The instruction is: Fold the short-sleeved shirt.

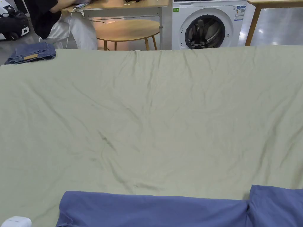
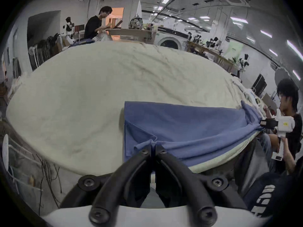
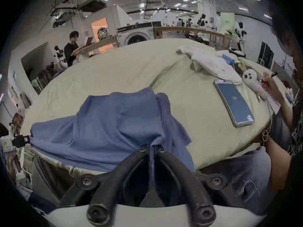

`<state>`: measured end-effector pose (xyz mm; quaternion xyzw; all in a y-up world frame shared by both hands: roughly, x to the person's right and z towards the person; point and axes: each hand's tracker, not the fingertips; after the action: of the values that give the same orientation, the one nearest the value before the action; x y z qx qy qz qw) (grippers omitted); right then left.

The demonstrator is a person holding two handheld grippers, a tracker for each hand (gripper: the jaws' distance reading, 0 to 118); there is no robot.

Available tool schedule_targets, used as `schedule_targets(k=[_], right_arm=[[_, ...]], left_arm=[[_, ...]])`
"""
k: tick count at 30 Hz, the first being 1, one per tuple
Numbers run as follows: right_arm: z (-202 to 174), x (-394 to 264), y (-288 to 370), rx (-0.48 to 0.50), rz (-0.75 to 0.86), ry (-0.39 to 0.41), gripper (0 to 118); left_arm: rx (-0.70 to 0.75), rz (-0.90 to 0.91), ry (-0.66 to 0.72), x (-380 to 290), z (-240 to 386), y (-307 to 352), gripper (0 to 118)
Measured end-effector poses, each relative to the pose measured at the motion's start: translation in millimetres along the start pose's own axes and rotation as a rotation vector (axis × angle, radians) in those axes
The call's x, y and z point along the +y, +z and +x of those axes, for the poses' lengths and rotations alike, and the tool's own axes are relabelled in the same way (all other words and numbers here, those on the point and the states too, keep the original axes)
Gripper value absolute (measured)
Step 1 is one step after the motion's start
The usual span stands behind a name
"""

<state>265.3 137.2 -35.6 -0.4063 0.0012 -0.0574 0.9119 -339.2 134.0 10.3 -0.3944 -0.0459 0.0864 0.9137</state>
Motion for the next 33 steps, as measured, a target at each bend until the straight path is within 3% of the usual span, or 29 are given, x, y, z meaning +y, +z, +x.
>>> schedule_targets(k=[2,4,5,10,14,16,17,18,19,20,22,24,28,29,30,31,33], right_arm=[[3,-1,-1,-0.002,0.023,0.001,12],[3,-1,-2,-0.031,0.041,-0.004,47],[5,-1,-1,-0.046,0.049,-0.011,51],[21,-2,38,-0.066,0.237,-0.074,51],[2,21,79,-0.074,0.399,0.002,51],[-14,34,88,-0.030,0.443,0.035,48],[-24,40,89,-0.009,0.453,0.051,42],[-34,42,86,0.016,0.457,0.071,20],[-42,47,83,0.046,0.450,0.095,5],[-52,51,80,0.076,0.448,0.117,0],[-71,54,72,0.096,0.463,0.129,0],[-83,60,65,0.172,0.421,0.160,0],[-98,57,60,0.198,0.415,0.192,0],[-98,54,60,0.198,0.416,0.195,0],[-97,52,60,0.206,0.411,0.201,0],[-96,51,59,0.215,0.397,0.206,0],[-92,48,56,0.208,0.370,0.202,0]], left_arm=[[-0.004,0.022,0.012,-1,-4,0,3],[-0.011,0.025,0.024,-1,-2,0,25],[-0.002,0.032,0.032,1,-2,2,32],[0.060,0.243,-0.003,11,12,46,36],[0.084,0.443,-0.049,31,34,96,36],[0.085,0.451,-0.009,42,39,109,27],[0.044,0.480,0.021,46,40,115,13],[-0.006,0.499,0.038,48,43,117,0],[-0.052,0.505,0.039,52,46,118,0],[-0.068,0.507,0.045,54,51,118,0],[-0.020,0.507,0.031,60,56,118,0],[-0.070,0.471,0.035,55,46,113,0],[-0.136,0.462,0.122,58,18,111,0],[-0.154,0.449,0.141,58,5,107,4],[-0.144,0.451,0.139,58,-11,103,33],[-0.146,0.326,0.252,55,-27,89,55],[-0.239,0.237,0.360,39,-53,64,61]])
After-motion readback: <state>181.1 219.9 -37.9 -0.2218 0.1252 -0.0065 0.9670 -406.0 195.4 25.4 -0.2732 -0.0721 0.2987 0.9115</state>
